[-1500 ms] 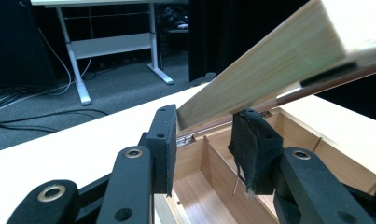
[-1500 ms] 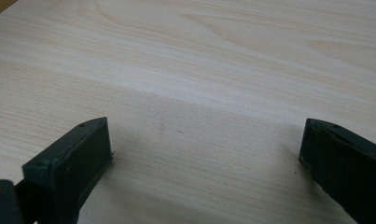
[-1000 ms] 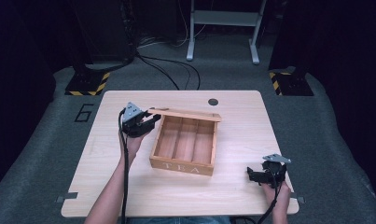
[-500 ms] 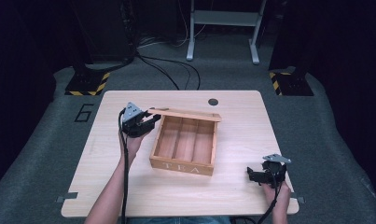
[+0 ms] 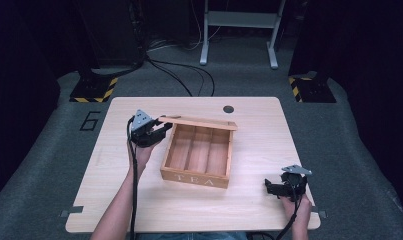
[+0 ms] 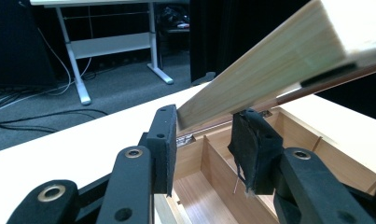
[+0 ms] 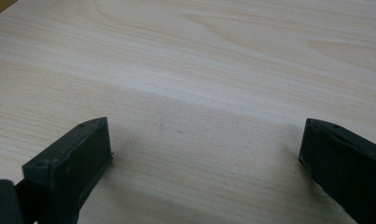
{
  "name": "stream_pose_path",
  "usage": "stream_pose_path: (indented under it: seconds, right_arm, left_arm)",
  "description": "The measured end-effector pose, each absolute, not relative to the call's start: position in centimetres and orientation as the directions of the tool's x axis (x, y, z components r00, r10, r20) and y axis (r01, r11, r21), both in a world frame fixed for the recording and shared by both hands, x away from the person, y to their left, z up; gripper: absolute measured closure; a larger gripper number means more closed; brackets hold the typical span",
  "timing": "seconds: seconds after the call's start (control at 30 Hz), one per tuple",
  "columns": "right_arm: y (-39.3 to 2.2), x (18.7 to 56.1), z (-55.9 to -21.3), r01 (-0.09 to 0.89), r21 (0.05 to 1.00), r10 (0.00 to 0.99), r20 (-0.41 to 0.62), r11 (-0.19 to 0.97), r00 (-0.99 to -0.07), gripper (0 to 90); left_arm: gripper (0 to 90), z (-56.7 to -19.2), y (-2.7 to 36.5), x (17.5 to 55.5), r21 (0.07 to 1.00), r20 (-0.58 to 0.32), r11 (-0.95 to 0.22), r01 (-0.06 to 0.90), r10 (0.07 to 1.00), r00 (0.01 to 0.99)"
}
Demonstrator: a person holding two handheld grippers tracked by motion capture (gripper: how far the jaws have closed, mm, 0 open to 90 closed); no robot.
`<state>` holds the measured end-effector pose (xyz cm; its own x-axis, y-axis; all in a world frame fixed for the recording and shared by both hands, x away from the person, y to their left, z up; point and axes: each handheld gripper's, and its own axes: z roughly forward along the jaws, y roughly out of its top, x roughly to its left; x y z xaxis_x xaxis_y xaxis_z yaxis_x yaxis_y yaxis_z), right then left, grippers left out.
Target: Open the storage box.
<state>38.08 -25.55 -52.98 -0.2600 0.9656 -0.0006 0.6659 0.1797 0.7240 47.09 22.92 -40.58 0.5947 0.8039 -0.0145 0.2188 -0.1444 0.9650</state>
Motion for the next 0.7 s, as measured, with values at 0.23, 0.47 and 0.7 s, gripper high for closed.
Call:
stream_pose_path:
  seconds: [0.23,0.47,0.7]
  right_arm:
    - [-25.56,38.08,-52.98,0.666,0.724,0.966,-0.001,0.18,-0.26,1.7]
    - [-25.55,38.08,-52.99,0.666,0.724,0.966,-0.001,0.179,-0.26,1.7]
    - [-25.55,38.08,-52.98,0.666,0.724,0.966,0.0,0.179,-0.26,1.7]
  left_arm:
    - [61.1,-40.58,22.94,47.09,0.964,-0.012,-0.148,0.219,0.803,0.596]
    - [61.1,-40.59,22.92,47.1,0.965,-0.015,-0.143,0.218,0.804,0.595]
    - [61.1,-40.58,22.93,47.1,0.965,-0.013,-0.145,0.218,0.804,0.595]
